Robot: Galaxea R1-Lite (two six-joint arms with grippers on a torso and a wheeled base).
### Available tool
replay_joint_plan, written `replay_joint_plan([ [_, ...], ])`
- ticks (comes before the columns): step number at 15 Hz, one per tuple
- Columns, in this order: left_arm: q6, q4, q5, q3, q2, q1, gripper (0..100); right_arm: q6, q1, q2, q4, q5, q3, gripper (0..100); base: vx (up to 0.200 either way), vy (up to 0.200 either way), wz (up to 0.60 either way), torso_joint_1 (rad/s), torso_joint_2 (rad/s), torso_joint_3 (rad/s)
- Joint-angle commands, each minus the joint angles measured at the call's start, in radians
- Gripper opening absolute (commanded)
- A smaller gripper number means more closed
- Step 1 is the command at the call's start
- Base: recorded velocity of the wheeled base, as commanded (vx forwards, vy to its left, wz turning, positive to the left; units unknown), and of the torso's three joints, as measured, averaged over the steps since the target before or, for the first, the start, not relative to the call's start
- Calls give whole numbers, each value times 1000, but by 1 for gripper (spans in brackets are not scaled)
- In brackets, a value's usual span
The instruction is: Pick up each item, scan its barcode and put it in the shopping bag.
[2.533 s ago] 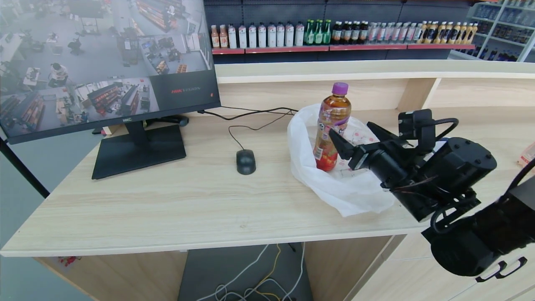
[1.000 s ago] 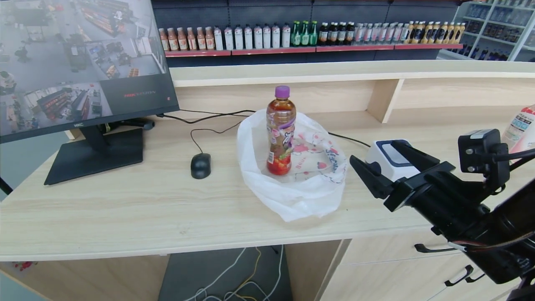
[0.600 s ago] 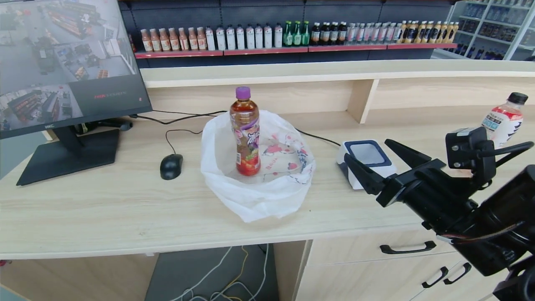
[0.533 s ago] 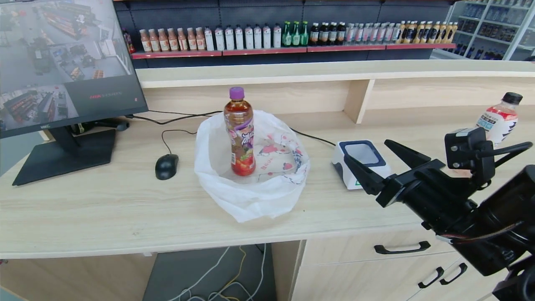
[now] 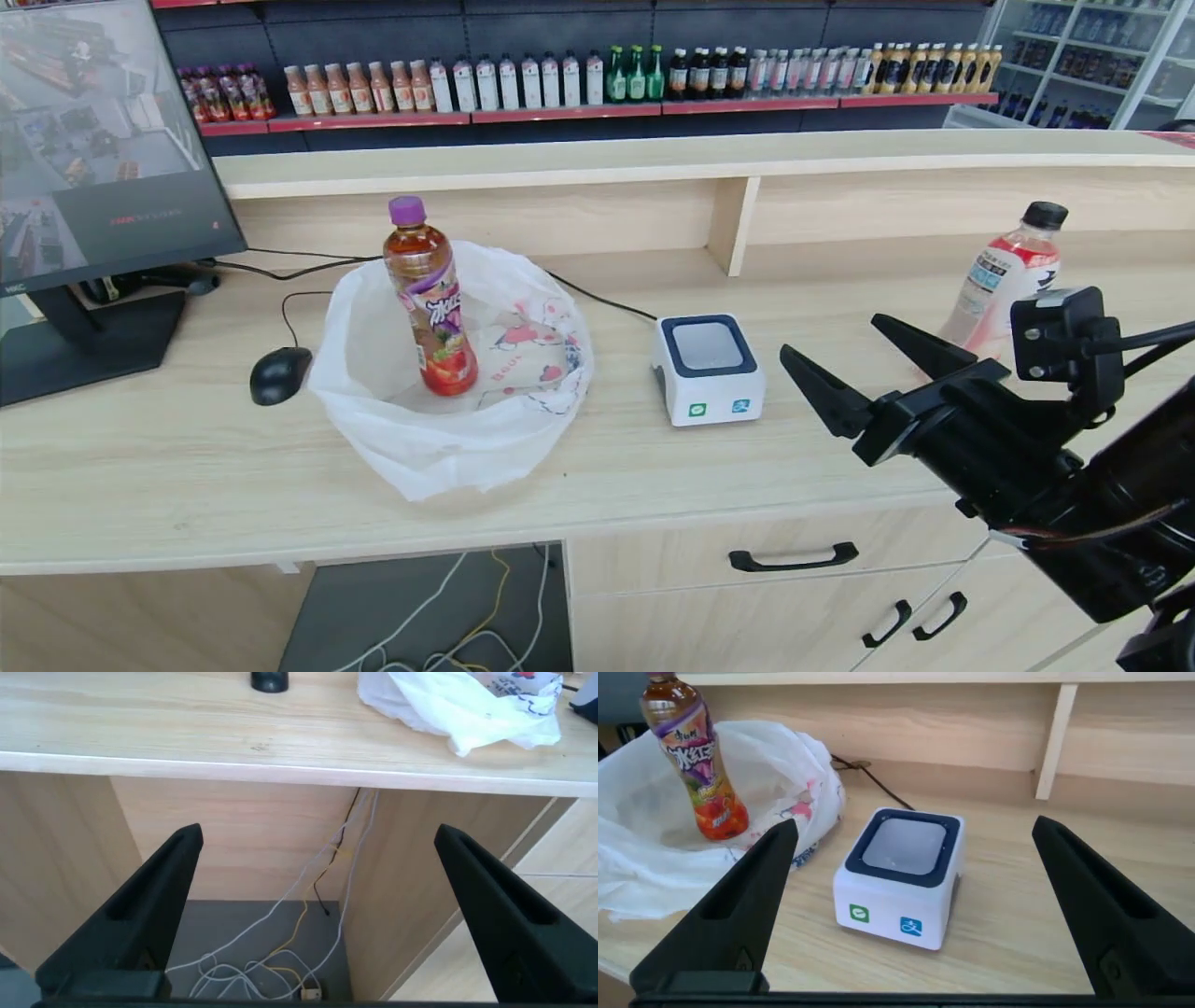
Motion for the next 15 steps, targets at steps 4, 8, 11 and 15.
replay_joint_plan([
  [4,-1,0,1,0,0,0,100,0,-9,-3,-1,0,-6,100,0,-200,0,2,2,1],
  [8,-1,0,1,0,0,0,100,1,-13,1,-1,0,-9,100,0,-200,0,2,5,2],
  [11,-1,0,1,0,0,0,100,1,-15,-5,-1,0,-4,100,0,-200,0,4,-2,4],
  [15,-2,0,1,0,0,0,100,1,-15,-9,-1,0,2,100,0,-200,0,0,0,2],
])
